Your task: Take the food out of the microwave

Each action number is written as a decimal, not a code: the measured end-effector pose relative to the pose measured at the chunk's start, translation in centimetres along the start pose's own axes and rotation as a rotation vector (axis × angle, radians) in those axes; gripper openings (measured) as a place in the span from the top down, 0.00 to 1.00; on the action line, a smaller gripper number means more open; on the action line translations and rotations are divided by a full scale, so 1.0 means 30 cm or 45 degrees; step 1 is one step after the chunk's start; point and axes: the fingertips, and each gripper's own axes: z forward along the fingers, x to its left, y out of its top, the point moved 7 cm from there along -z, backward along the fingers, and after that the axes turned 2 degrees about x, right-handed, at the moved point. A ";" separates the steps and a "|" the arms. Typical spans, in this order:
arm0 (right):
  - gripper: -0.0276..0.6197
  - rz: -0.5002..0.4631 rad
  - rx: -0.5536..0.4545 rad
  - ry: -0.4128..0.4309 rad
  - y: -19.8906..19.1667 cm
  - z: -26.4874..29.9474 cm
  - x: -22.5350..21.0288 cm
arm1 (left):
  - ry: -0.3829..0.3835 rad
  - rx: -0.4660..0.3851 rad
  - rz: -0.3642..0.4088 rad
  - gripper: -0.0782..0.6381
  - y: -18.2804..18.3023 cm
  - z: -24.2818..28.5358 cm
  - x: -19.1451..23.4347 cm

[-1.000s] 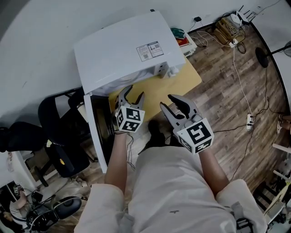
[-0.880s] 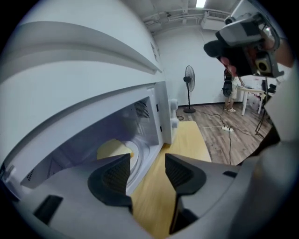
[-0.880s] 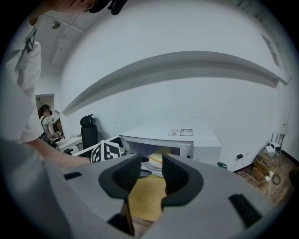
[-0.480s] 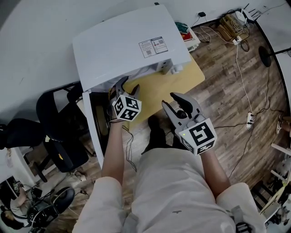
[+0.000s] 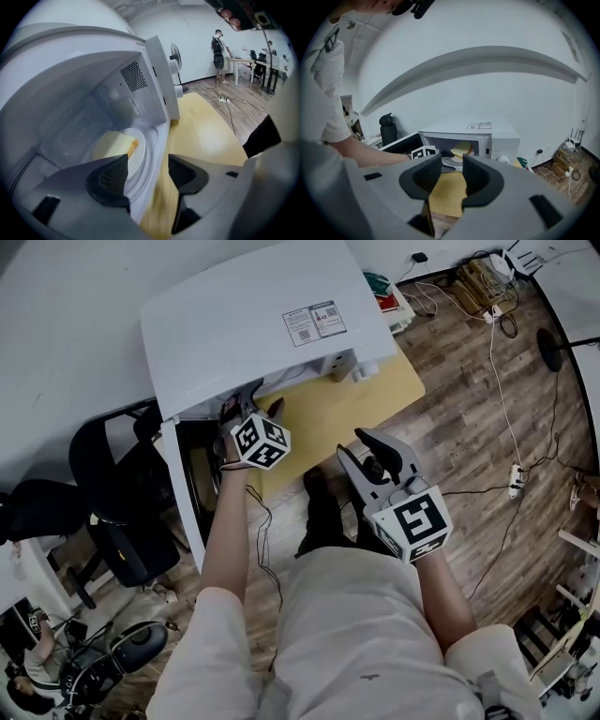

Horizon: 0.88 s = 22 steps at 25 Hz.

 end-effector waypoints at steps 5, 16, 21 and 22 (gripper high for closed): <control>0.76 0.020 0.016 -0.016 -0.023 -0.014 -0.010 | -0.006 0.034 0.106 0.54 0.005 0.038 -0.002; 0.76 0.043 0.032 -0.027 -0.052 -0.025 -0.019 | -0.045 0.108 0.202 0.52 -0.005 0.112 -0.008; 0.76 0.045 0.032 -0.033 -0.052 -0.029 -0.023 | -0.047 0.121 0.239 0.52 -0.003 0.125 -0.013; 0.76 0.046 0.032 -0.033 -0.053 -0.029 -0.024 | -0.050 0.123 0.244 0.52 -0.003 0.129 -0.014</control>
